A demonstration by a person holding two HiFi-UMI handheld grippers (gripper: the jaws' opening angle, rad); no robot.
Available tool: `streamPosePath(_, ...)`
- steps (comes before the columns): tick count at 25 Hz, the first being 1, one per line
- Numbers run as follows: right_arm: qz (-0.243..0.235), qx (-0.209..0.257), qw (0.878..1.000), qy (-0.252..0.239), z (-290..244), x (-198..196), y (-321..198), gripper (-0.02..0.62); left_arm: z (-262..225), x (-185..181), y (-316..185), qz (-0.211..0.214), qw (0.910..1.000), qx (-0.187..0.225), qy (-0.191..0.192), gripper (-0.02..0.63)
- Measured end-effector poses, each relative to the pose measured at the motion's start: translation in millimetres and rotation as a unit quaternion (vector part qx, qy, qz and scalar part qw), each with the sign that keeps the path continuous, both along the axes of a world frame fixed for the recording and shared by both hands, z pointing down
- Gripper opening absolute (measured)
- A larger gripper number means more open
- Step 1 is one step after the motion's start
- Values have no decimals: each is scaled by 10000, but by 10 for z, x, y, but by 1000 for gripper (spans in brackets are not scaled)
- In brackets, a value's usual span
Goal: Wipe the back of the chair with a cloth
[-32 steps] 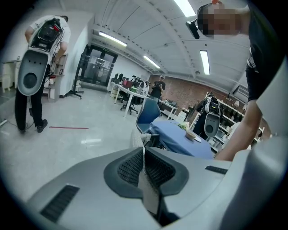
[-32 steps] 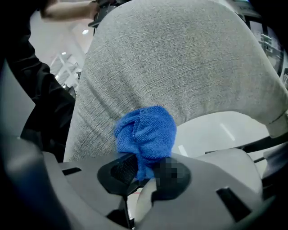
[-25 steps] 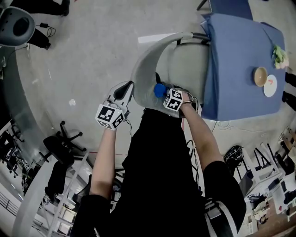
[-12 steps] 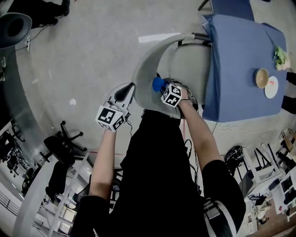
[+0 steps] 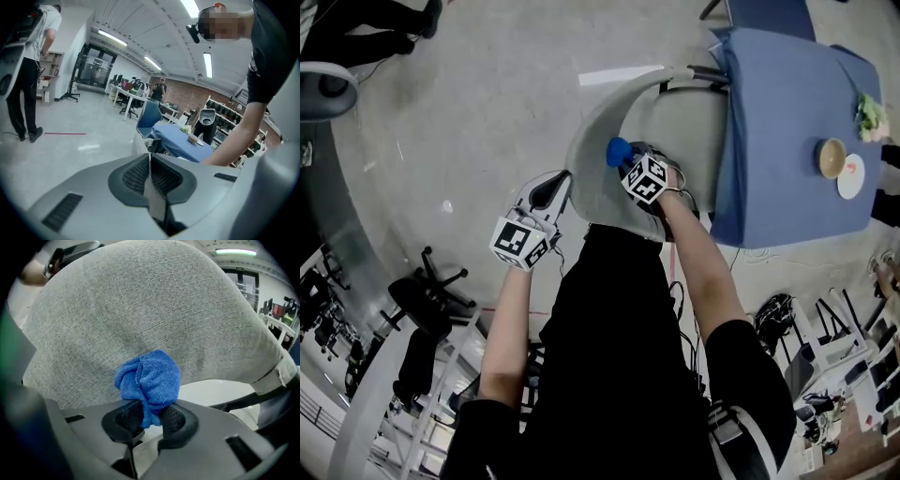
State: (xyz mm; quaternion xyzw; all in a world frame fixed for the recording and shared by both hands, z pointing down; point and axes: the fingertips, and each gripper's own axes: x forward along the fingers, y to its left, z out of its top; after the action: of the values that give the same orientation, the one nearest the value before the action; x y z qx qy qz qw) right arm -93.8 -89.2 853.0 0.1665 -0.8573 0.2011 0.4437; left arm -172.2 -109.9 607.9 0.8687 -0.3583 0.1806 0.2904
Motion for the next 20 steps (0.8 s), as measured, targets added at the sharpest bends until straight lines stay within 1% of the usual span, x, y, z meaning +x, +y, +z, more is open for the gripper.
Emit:
streamPosePath(7,334,150,9993,-70,-36,21,-360,106,-23,-44,4,61,10000,20,20,34)
streamPosePath(14,346,321,9989,8,-15,135,-595,106,-18,-4,9,109,9999,35,56,34)
streamPosePath(18,697,360,9969,-20,-5,251,-803,107,0,-1,12,89,9999,24,109,34)
streamPosePath(20,790,411,9960,17,-10,320,-913,106,-1,8,8,97,9999,20,133,34)
